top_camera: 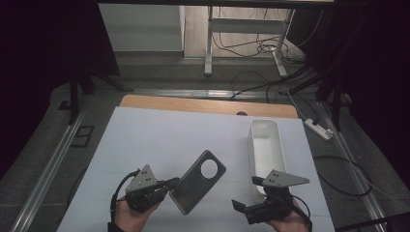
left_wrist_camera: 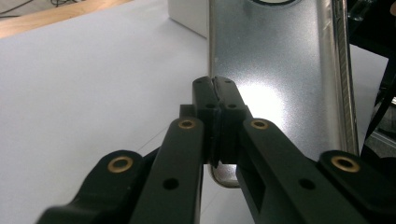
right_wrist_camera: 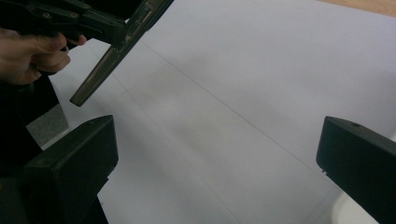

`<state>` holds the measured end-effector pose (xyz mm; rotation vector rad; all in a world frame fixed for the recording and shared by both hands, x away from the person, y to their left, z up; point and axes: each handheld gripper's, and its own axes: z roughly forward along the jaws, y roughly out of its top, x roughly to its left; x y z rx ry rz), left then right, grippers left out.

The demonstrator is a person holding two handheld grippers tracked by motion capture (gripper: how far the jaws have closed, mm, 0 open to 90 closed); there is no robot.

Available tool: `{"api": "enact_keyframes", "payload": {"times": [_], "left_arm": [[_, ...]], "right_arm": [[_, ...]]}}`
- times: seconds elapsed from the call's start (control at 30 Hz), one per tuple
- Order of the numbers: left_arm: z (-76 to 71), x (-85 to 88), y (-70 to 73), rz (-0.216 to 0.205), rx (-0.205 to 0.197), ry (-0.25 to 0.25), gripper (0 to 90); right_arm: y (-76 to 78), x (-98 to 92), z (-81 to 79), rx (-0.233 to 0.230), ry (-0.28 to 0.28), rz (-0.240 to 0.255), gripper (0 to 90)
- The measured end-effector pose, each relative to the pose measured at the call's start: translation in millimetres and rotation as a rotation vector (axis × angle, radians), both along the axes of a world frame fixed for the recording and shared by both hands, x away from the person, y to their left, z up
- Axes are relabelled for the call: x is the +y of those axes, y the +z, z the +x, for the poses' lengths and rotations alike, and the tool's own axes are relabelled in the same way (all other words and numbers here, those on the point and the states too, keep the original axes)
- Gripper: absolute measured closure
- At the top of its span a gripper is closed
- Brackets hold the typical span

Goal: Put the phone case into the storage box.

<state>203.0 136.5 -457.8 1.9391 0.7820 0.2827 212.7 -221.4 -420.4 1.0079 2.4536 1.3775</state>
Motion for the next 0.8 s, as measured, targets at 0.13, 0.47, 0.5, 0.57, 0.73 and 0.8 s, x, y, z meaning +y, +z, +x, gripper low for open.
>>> {"api": "enact_keyframes", "payload": {"times": [0.13,0.47,0.5,0.57,0.73,0.8], "left_arm": [[1.0,-1.4,0.4,-0.004,-0.003,0.0,89.2],[2.1,-7.7,-0.1,0.003,-0.012,-0.007,89.2],[2.2,-8.6,-0.3,0.003,-0.012,-0.007,89.2],[2.6,-10.5,-0.8,0.005,-0.014,-0.009,89.2],[3.5,-14.5,-1.6,0.012,-0.018,-0.015,89.2],[3.8,-16.3,-2.0,0.012,-0.02,-0.016,89.2]], "right_arm": [[-1.1,7.9,2.4,0.014,0.013,0.011,0.0],[-5.4,27.2,5.7,0.055,0.029,0.031,0.0],[-6.2,28.6,6.4,0.061,0.032,0.038,0.0],[-7.4,31.8,7.5,0.075,0.033,0.046,0.0],[-9.7,41.1,9.1,0.104,0.04,0.07,0.0],[-10.9,44.7,9.7,0.115,0.045,0.074,0.0]]}}
